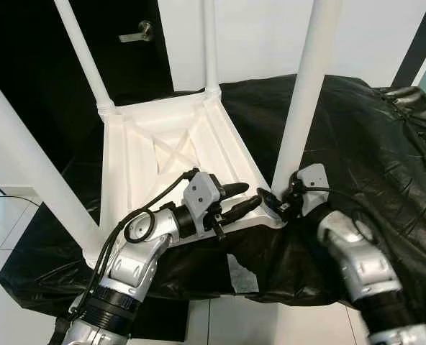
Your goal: Building children table
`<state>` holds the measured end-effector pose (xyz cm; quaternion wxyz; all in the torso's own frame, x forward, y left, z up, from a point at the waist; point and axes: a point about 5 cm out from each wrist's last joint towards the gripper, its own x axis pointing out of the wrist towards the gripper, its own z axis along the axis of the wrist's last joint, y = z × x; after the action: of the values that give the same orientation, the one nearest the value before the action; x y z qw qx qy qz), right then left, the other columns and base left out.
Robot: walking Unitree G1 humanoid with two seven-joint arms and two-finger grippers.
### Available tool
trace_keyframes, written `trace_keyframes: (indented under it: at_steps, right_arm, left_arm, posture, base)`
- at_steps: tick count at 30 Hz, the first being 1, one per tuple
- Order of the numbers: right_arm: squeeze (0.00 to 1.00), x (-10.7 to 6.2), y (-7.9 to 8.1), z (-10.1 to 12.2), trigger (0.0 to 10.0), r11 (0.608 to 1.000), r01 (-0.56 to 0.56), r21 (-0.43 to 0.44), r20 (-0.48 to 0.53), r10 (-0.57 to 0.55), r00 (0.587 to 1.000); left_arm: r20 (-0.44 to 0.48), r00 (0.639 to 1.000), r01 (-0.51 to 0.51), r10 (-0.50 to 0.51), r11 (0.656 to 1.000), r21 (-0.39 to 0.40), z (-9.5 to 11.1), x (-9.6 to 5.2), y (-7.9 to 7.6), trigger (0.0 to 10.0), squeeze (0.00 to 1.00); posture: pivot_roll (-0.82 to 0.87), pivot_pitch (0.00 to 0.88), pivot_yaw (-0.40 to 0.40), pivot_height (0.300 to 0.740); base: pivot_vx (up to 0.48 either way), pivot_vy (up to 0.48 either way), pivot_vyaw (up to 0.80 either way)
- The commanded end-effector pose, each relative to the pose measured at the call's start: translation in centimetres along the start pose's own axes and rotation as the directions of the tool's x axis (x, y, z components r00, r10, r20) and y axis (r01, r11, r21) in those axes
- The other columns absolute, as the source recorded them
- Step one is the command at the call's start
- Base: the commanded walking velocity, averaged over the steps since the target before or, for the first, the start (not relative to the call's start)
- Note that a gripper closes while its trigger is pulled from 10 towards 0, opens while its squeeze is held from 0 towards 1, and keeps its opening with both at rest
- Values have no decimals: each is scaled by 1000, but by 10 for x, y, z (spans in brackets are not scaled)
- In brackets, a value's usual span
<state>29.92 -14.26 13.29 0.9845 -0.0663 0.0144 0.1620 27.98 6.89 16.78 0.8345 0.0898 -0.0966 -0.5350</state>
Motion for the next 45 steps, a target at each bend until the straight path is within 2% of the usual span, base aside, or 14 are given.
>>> trace_keyframes:
  at_steps: [1, 3, 4, 6, 9, 19, 20, 21, 22, 23, 37, 38, 44, 45]
  right_arm:
    - [0, -9, -10, -23, 10000, 984, 175, 33, -123, -169, 978]
    - [0, -11, -5, -26, 10000, 972, 233, 45, -130, -225, 966]
    - [0, -15, 6, -29, 10000, 934, 353, 62, -140, -342, 929]
    - [0, -16, 11, -29, 10000, 918, 391, 65, -145, -379, 914]
    - [0, -16, 22, -28, 10000, 907, 416, 67, -146, -403, 903]
    - [0, -19, 19, -19, 10000, 888, 455, 67, -104, -447, 888]
    - [75, -20, 17, -18, 10000, 888, 453, 72, -97, -446, 890]
    - [710, -20, 15, -16, 10000, 891, 447, 77, -84, -441, 894]
    - [710, -20, 13, -15, 10000, 893, 442, 80, -75, -437, 896]
    - [1000, -20, 13, -13, 10000, 900, 429, 82, -59, -425, 903]
    - [1000, -9, 20, 5, 10000, 953, 273, 129, 73, -283, 956]
    - [0, -7, 23, 5, 10000, 959, 252, 132, 73, -263, 962]
    - [0, 1, 28, 5, 10000, 977, 171, 126, 80, -182, 980]
    - [0, 7, 27, 9, 10000, 988, 113, 109, 102, -124, 987]
  left_arm:
    - [-12, 999, 35, -35, 999, 3, -1, 2, -1, 10000, 0]
    - [-12, 999, 35, -35, 999, 3, -2, 2, -1, 10000, 0]
    - [-14, 999, 33, -33, 999, -1, -2, 0, -2, 10000, 0]
    - [-14, 999, 32, -32, 999, -2, -2, -1, -2, 10000, 0]
    - [-21, 999, 34, -35, 999, -5, -3, -3, -3, 10000, 0]
    - [-37, 999, 28, -28, 1000, -1, -3, -9, -2, 10000, 0]
    - [-36, 999, 23, -23, 1000, -3, -3, -9, -3, 10000, 0]
    - [-34, 999, 19, -19, 1000, -5, -3, -10, -4, 10000, 0]
    - [-33, 999, 16, -16, 1000, -7, -3, -10, -4, 10000, 0]
    - [-31, 999, 10, -11, 1000, -6, -2, -10, -5, 10000, 0]
    - [-16, 996, -85, 85, 996, -1, 2, -18, -5, 10000, 0]
    - [-20, 994, -107, 106, 994, -6, 1, -23, -6, 10000, 0]
    - [-22, 982, -187, 186, 982, -27, 3, -37, -6, 10000, 0]
    - [-37, 962, -270, 269, 963, -16, 2, -51, 0, 10000, 0]
  posture:
    - [-121, 0, 60, 740]
    - [-116, 0, 62, 740]
    - [-110, 0, 63, 740]
    - [-110, 0, 63, 740]
    - [-108, 0, 73, 740]
    - [-84, 0, 56, 740]
    - [-81, 0, 52, 740]
    - [-79, 0, 50, 740]
    - [-79, 0, 50, 740]
    - [-72, 0, 42, 740]
    - [-17, 0, -1, 740]
    - [-9, 0, -8, 740]
    - [2, 0, -12, 740]
    - [-3, 0, -8, 740]
  base:
    - [0, 0, 0]
    - [0, 0, 0]
    - [0, 0, 0]
    - [0, 0, 0]
    - [0, 0, 0]
    - [0, 0, 0]
    - [0, 0, 0]
    - [0, 0, 0]
    - [0, 0, 0]
    - [0, 0, 0]
    - [0, 0, 0]
    - [0, 0, 0]
    - [0, 0, 0]
    - [0, 0, 0]
